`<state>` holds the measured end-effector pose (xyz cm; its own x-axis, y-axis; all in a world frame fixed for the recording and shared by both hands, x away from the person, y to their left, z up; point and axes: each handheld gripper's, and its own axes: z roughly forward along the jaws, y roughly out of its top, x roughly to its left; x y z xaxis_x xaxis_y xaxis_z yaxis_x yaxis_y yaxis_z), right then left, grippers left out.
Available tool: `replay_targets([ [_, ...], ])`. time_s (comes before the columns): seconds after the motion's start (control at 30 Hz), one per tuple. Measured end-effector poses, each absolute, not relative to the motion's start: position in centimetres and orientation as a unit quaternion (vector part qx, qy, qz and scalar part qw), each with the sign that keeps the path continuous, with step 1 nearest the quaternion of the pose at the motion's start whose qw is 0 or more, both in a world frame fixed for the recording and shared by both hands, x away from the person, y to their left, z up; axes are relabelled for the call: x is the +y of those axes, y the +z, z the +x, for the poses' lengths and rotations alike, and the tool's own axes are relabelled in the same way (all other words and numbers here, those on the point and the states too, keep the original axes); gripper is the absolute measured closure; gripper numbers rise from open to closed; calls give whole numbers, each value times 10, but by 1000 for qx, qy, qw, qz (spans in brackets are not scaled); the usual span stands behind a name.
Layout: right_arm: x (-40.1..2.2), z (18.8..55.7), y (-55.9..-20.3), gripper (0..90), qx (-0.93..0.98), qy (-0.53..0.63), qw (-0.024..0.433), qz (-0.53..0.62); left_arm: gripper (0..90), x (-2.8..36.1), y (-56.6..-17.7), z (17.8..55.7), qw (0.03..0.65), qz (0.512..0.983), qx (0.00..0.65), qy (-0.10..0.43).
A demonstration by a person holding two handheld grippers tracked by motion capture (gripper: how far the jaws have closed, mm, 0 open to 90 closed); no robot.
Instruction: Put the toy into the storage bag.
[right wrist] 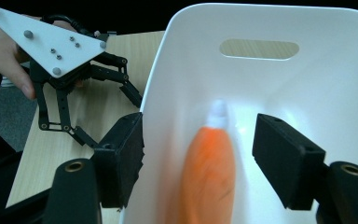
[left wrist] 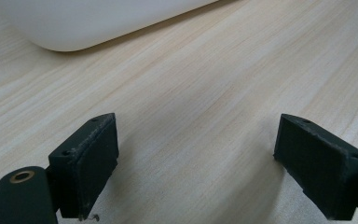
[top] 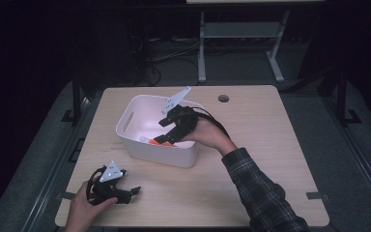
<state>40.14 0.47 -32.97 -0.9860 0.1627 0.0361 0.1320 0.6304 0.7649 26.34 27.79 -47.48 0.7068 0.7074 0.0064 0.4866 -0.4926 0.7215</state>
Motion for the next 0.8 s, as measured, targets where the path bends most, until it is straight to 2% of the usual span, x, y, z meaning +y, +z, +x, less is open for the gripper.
replay_targets([
  [0.3,-23,394,-317,311,895,435,32,100,128,278,-475,263,362,850,352,152],
  [0.8,-95,382,-313,248,874,457,65,155,127,278,-475,263,362,849,352,152],
])
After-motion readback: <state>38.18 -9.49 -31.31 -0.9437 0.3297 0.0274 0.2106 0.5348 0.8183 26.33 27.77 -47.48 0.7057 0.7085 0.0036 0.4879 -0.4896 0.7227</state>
